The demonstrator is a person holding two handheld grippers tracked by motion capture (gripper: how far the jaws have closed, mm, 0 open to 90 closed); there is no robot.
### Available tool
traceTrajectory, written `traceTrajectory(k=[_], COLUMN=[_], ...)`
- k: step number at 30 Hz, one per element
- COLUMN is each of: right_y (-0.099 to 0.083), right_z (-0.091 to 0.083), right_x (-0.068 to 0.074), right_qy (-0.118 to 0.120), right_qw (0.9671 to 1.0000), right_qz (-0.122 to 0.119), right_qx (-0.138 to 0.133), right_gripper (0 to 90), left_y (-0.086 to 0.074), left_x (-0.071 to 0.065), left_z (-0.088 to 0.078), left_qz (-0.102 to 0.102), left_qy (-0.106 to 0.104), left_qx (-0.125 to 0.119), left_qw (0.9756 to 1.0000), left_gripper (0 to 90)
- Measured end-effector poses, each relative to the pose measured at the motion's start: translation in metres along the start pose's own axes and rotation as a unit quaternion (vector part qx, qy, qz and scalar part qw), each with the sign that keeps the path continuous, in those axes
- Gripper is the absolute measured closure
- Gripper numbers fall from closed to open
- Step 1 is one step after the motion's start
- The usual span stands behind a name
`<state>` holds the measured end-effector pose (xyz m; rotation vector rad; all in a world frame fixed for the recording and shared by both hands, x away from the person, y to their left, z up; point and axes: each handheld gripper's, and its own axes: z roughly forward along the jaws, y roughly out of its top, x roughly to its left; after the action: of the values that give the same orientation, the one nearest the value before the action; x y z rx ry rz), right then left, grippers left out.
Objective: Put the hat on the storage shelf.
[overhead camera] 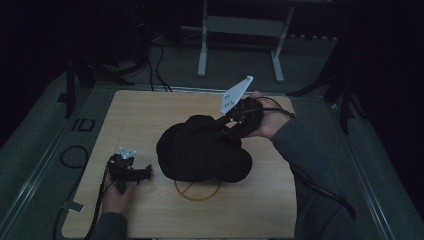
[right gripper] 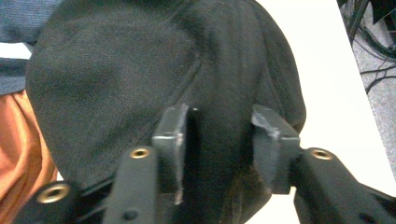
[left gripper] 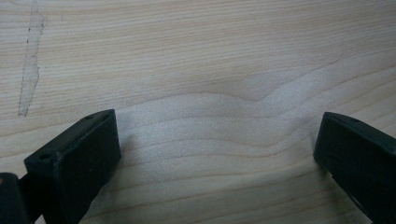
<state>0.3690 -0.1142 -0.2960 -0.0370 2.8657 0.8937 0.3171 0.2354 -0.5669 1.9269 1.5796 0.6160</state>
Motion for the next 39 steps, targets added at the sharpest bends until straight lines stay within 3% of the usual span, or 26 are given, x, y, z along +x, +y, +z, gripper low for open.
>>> traceTrajectory(k=[7, 9, 11, 14, 19, 21, 22, 27, 39], right_y=[0.001, 0.001, 0.001, -0.001, 0.002, 0.005, 0.006, 0.005, -0.019], right_z=[0.001, -0.001, -0.002, -0.003, -0.006, -0.010, -0.012, -0.009, -0.013], right_x=[0.002, 0.002, 0.003, 0.004, 0.011, 0.012, 0.011, 0.008, -0.001], right_qy=[0.005, 0.009, 0.011, 0.008, 0.020, 0.029, 0.027, 0.012, -0.004], right_qw=[1.0000, 0.9999, 0.9999, 0.9999, 0.9993, 0.9986, 0.9985, 0.9997, 0.9994], right_qz=[0.004, 0.006, 0.004, -0.007, -0.027, -0.029, -0.027, -0.019, 0.026], right_qx=[-0.004, -0.007, -0.004, 0.002, -0.014, -0.033, -0.040, -0.009, -0.021], right_gripper=[42.3, 43.3, 51.1, 79.9, 84.2, 79.0, 71.9, 56.6, 44.0], left_y=[0.000, 0.000, 0.000, 0.000, 0.000, 0.000, 0.000, 0.000, 0.000], left_x=[0.000, 0.000, 0.000, 0.000, 0.000, 0.000, 0.000, 0.000, 0.000], left_z=[0.000, 0.000, 0.000, 0.000, 0.000, 0.000, 0.000, 0.000, 0.000], left_qz=[0.000, 0.000, 0.000, 0.000, 0.000, 0.000, 0.000, -0.001, -0.001], left_qy=[0.000, 0.000, 0.000, 0.000, 0.000, 0.000, 0.000, 0.000, 0.000], left_qx=[0.000, 0.000, 0.000, 0.000, 0.000, 0.000, 0.000, 0.000, 0.000], left_qw=[1.0000, 1.0000, 1.0000, 1.0000, 1.0000, 1.0000, 1.0000, 1.0000, 1.0000], left_gripper=[0.1, 0.1, 0.1, 0.1, 0.1, 0.1, 0.1, 0.1, 0.1])
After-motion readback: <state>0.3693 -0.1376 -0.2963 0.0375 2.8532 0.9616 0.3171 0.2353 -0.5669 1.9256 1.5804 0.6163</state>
